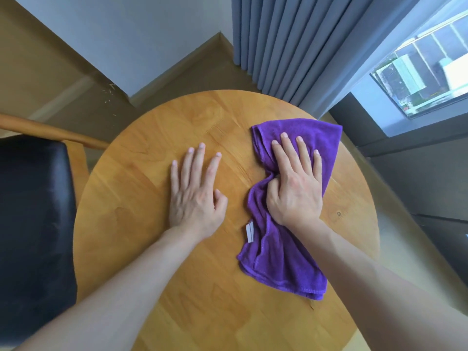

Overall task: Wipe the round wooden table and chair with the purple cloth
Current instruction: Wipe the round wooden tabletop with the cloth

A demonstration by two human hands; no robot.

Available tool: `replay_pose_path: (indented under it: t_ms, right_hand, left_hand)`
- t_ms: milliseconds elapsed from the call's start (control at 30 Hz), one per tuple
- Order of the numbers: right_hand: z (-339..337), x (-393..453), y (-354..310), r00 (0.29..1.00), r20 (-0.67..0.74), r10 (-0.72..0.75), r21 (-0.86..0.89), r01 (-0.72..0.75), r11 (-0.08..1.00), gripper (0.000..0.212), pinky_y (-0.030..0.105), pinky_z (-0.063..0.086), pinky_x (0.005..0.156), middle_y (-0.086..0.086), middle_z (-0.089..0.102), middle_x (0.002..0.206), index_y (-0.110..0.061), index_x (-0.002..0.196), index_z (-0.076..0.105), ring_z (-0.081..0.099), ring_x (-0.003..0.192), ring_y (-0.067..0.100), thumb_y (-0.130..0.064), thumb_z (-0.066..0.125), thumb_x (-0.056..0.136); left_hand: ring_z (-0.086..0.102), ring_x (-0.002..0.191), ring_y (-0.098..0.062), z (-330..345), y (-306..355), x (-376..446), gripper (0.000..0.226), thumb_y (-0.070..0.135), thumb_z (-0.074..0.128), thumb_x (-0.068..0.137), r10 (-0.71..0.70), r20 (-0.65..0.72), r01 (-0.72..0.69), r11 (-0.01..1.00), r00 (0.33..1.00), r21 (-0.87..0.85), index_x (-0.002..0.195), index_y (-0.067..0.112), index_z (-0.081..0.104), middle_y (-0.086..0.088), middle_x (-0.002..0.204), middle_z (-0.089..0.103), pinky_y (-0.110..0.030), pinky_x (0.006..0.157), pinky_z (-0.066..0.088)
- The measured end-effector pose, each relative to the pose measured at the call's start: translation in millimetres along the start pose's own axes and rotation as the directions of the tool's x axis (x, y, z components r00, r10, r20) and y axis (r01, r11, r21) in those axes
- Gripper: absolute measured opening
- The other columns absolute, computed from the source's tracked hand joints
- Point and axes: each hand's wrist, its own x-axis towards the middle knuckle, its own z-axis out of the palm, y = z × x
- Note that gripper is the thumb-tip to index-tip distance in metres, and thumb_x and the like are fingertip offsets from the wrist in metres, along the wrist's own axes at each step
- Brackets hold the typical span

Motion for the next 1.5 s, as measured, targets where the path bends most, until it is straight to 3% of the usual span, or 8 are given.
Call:
replay_pose_path:
  t_ms: [333, 433, 600, 933, 1067, 1267, 1400, 1500]
  right_hand:
    - [19, -10, -46, 0.966, -0.033, 0.257, -0.015, -0.257, 0.966, 0.075, 0.055, 0.006, 0.127, 0.001, 0.02, 0.171, -0.016, 0.159, 0.032, 0.011, 0.158, 0.027, -0.028, 0.042, 0.086]
    - [19, -17, -44, 0.995, 0.099, -0.002, -0.086, 0.011, 0.996, 0.078, 0.058, 0.007, 0.126, 0.005, 0.019, 0.171, -0.013, 0.16, 0.03, 0.012, 0.158, 0.033, -0.033, 0.043, 0.086]
    - [2, 25, 1, 0.807, 0.267, -0.526, 0.05, 0.534, 0.844, 0.073, 0.055, 0.013, 0.126, -0.002, 0.028, 0.168, -0.018, 0.157, 0.041, 0.019, 0.157, 0.025, -0.031, 0.045, 0.085]
    - [17, 70, -53, 0.994, 0.058, 0.098, -0.025, -0.096, 0.995, 0.078, 0.053, 0.006, 0.127, -0.001, 0.019, 0.171, -0.017, 0.161, 0.03, 0.01, 0.158, 0.028, -0.034, 0.035, 0.085]
    - [11, 43, -33, 0.939, 0.23, -0.254, -0.082, 0.278, 0.957, 0.08, 0.059, 0.01, 0.125, 0.002, 0.017, 0.171, -0.015, 0.162, 0.026, 0.009, 0.158, 0.032, -0.035, 0.037, 0.086]
    - [-13, 72, 26, 0.596, 0.422, -0.683, -0.038, 0.765, 0.643, 0.084, 0.053, 0.013, 0.126, -0.001, 0.022, 0.17, -0.019, 0.161, 0.031, 0.019, 0.157, 0.028, -0.034, 0.043, 0.079]
    - [-3, 91, 2, 0.912, 0.203, -0.356, -0.056, 0.373, 0.926, 0.079, 0.052, 0.016, 0.125, -0.004, 0.028, 0.168, -0.023, 0.158, 0.037, 0.02, 0.156, 0.026, -0.031, 0.045, 0.079]
    - [15, 78, -41, 0.995, 0.074, -0.067, -0.047, 0.07, 0.996, 0.078, 0.051, 0.012, 0.127, -0.001, 0.027, 0.169, -0.019, 0.158, 0.036, 0.017, 0.157, 0.027, -0.032, 0.043, 0.081]
  left_hand:
    - [0.012, 0.158, -0.024, 8, -11, 8, 0.081, 0.035, 0.048, 0.079, -0.074, 0.011, 0.074, 0.997, 0.997, 0.033, 0.158, 0.021, 0.035, -0.007, 0.17, 0.02, -0.054, 0.126, 0.012]
    - [0.014, 0.158, -0.024, 7, -7, 9, 0.081, 0.035, 0.046, 0.078, -0.087, 0.022, 0.086, 0.996, 0.996, 0.031, 0.157, 0.02, 0.036, -0.007, 0.17, 0.021, -0.054, 0.126, 0.013]
    - [0.018, 0.157, -0.026, 8, -8, 10, 0.076, 0.034, 0.045, 0.079, -0.078, -0.001, 0.078, 0.996, 0.997, 0.049, 0.153, 0.016, 0.041, -0.008, 0.17, 0.022, -0.054, 0.126, 0.015]
    - [0.018, 0.157, -0.028, 11, -12, 9, 0.081, 0.032, 0.044, 0.078, -0.073, -0.032, 0.074, 0.997, 0.997, 0.035, 0.157, 0.018, 0.036, -0.008, 0.17, 0.022, -0.055, 0.126, 0.014]
    - [0.018, 0.157, -0.027, 11, -13, 9, 0.081, 0.033, 0.046, 0.077, -0.069, -0.023, 0.069, 0.997, 0.997, 0.032, 0.157, 0.019, 0.036, -0.007, 0.17, 0.021, -0.054, 0.126, 0.012]
    - [0.019, 0.157, -0.027, 14, -14, 11, 0.079, 0.032, 0.047, 0.076, -0.061, -0.034, 0.062, 0.998, 0.998, 0.032, 0.154, 0.018, 0.039, -0.007, 0.169, 0.023, -0.055, 0.125, 0.014]
    - [0.018, 0.157, -0.027, 13, -14, 10, 0.081, 0.033, 0.045, 0.077, -0.064, -0.036, 0.064, 0.998, 0.997, 0.017, 0.156, 0.02, 0.036, -0.007, 0.17, 0.022, -0.055, 0.126, 0.013]
    - [0.017, 0.157, -0.027, 11, -14, 9, 0.081, 0.033, 0.045, 0.078, -0.064, -0.013, 0.064, 0.998, 0.998, 0.017, 0.157, 0.02, 0.036, -0.007, 0.17, 0.022, -0.055, 0.126, 0.014]
